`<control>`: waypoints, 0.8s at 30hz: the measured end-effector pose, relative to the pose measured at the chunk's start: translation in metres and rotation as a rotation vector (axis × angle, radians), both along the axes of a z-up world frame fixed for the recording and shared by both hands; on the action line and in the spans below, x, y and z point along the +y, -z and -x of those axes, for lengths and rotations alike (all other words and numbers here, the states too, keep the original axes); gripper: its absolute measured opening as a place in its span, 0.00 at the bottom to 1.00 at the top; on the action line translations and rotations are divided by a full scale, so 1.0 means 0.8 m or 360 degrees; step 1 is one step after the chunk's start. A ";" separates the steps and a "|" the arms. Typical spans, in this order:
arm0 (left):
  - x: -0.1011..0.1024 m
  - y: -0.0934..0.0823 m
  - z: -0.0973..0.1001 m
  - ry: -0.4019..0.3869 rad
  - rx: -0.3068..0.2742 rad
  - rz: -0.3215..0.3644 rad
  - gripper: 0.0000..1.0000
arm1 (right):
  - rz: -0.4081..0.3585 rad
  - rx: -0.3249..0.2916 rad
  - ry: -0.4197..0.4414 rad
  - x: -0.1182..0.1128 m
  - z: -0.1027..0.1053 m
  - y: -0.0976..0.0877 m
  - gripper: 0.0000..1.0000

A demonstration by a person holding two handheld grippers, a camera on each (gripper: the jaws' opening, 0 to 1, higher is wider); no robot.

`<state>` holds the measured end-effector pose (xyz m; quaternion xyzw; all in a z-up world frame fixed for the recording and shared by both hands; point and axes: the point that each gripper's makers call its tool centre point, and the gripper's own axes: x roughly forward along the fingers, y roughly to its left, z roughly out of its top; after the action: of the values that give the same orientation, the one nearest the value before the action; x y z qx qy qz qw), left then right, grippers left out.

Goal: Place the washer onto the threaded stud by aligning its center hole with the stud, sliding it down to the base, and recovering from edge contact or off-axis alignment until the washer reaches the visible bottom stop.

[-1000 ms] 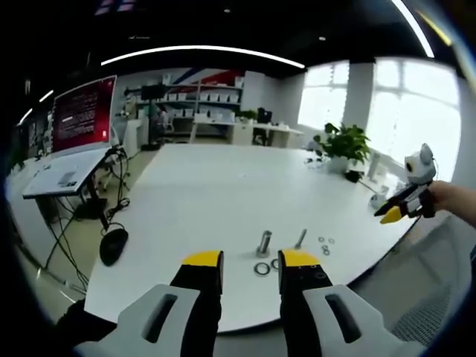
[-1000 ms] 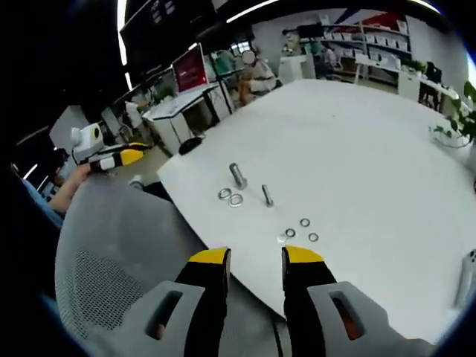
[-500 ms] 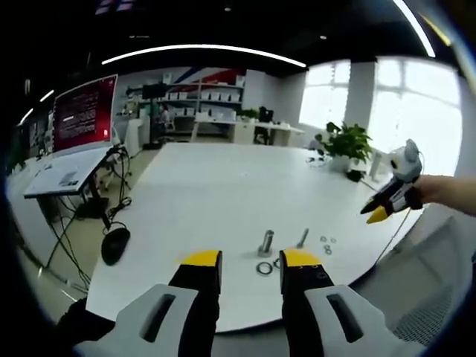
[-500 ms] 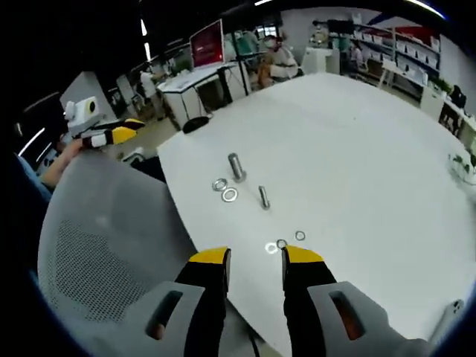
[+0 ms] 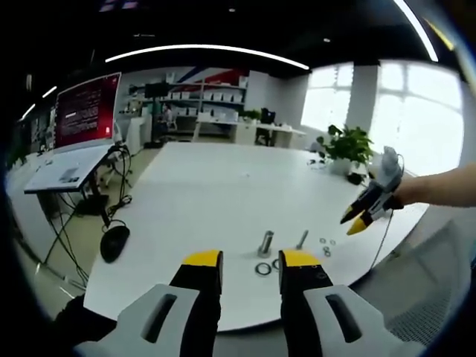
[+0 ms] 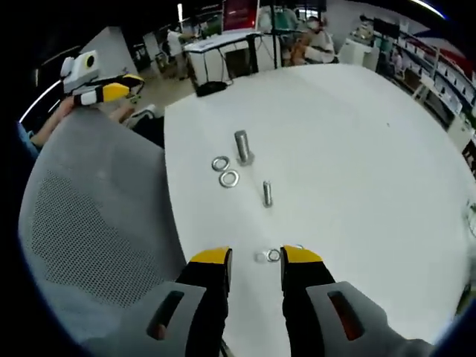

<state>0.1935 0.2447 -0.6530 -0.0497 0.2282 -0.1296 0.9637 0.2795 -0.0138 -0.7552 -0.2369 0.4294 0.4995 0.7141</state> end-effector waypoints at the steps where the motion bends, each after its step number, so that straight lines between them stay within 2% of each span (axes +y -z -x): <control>1: 0.000 0.000 0.000 0.0001 0.0002 -0.0001 0.28 | 0.0014 0.0011 -0.0017 0.001 0.000 0.003 0.28; 10: 0.000 0.001 0.001 -0.0002 0.0008 0.0008 0.28 | 0.0153 0.0079 -0.0106 -0.001 -0.007 0.026 0.28; 15: 0.004 -0.004 0.003 -0.0051 -0.0021 0.0082 0.27 | 0.0187 0.0087 -0.0130 0.000 -0.010 0.031 0.29; 18: -0.001 0.003 0.005 -0.0012 0.0027 0.0064 0.27 | 0.0224 0.0091 -0.0135 -0.005 -0.012 0.038 0.29; 24: 0.000 0.003 0.003 -0.0010 0.0030 0.0058 0.22 | 0.0290 0.0125 -0.0132 -0.015 -0.015 0.058 0.27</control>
<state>0.1911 0.2444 -0.6555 -0.0692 0.2347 -0.1301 0.9608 0.2916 -0.0260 -0.8012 -0.2988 0.4906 0.4964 0.6509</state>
